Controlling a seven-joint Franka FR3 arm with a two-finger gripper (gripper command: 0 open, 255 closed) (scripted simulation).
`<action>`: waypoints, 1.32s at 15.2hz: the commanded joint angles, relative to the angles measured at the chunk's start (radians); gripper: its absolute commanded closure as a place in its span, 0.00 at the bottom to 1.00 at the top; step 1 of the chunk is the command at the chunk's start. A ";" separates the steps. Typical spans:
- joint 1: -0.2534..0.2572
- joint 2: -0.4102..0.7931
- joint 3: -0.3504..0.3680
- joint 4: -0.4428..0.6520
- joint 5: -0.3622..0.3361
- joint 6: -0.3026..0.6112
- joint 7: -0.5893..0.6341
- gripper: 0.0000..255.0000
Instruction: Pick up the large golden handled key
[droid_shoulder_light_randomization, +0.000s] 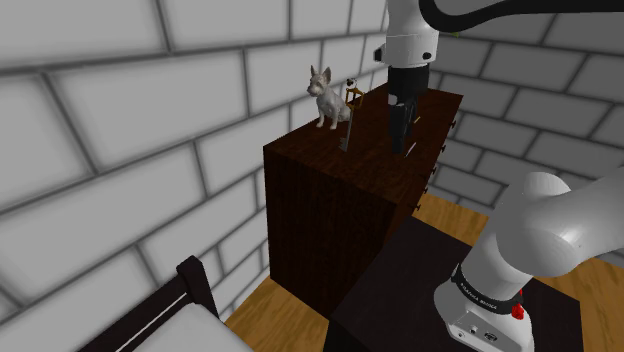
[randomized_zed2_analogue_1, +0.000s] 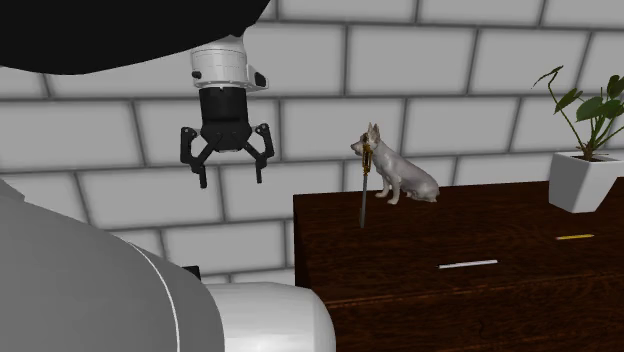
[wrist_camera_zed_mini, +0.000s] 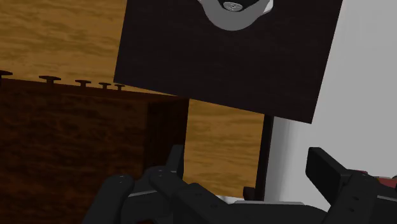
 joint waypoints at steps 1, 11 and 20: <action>0.000 0.000 0.000 0.000 0.000 0.000 0.000 0.00; -0.075 0.212 -0.160 0.123 -0.090 0.194 -0.160 0.00; -0.113 0.448 -0.294 0.323 -0.076 0.321 -0.308 0.00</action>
